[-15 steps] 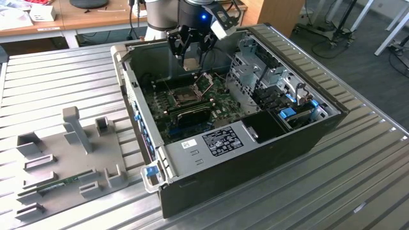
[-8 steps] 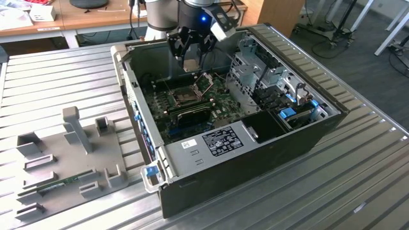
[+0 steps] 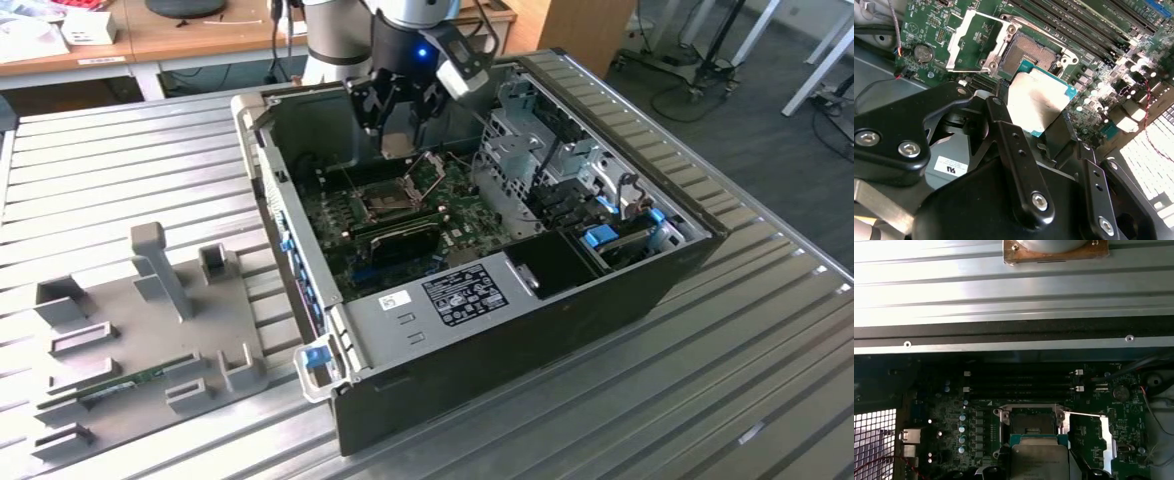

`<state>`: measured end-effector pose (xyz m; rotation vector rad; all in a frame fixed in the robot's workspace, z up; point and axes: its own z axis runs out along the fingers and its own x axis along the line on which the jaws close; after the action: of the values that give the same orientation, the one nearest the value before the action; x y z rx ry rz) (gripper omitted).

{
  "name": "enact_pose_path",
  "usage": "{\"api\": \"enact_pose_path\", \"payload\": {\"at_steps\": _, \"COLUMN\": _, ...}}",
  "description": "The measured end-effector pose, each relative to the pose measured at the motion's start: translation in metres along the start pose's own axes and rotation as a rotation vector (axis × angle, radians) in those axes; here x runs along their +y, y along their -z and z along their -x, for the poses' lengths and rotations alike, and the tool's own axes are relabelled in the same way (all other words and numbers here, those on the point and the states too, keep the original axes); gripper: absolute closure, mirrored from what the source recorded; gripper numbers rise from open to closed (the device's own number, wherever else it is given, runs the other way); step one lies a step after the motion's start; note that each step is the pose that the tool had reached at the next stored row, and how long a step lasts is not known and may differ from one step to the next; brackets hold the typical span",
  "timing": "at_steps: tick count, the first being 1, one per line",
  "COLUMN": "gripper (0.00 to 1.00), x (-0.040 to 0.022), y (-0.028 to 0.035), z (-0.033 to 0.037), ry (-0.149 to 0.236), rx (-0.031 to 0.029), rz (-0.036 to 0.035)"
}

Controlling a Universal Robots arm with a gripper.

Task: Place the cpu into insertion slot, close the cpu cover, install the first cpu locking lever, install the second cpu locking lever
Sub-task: 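Place the cpu into insertion slot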

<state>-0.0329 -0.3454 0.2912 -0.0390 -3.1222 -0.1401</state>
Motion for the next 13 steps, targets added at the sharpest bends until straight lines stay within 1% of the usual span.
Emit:
{"api": "enact_pose_path", "payload": {"at_steps": 2, "gripper": 0.46, "x": -0.0003, "y": -0.0024, "z": -0.0002, "ry": 0.0, "rx": 0.0, "rz": 0.0}}
{"api": "enact_pose_path", "payload": {"at_steps": 10, "gripper": 0.46, "x": -0.0003, "y": -0.0027, "z": -0.0002, "ry": 0.0, "rx": 0.0001, "rz": -0.0002}}
{"api": "enact_pose_path", "payload": {"at_steps": 13, "gripper": 0.46, "x": -0.0004, "y": -0.0044, "z": -0.0002, "ry": 0.0, "rx": 0.0, "rz": 0.0}}
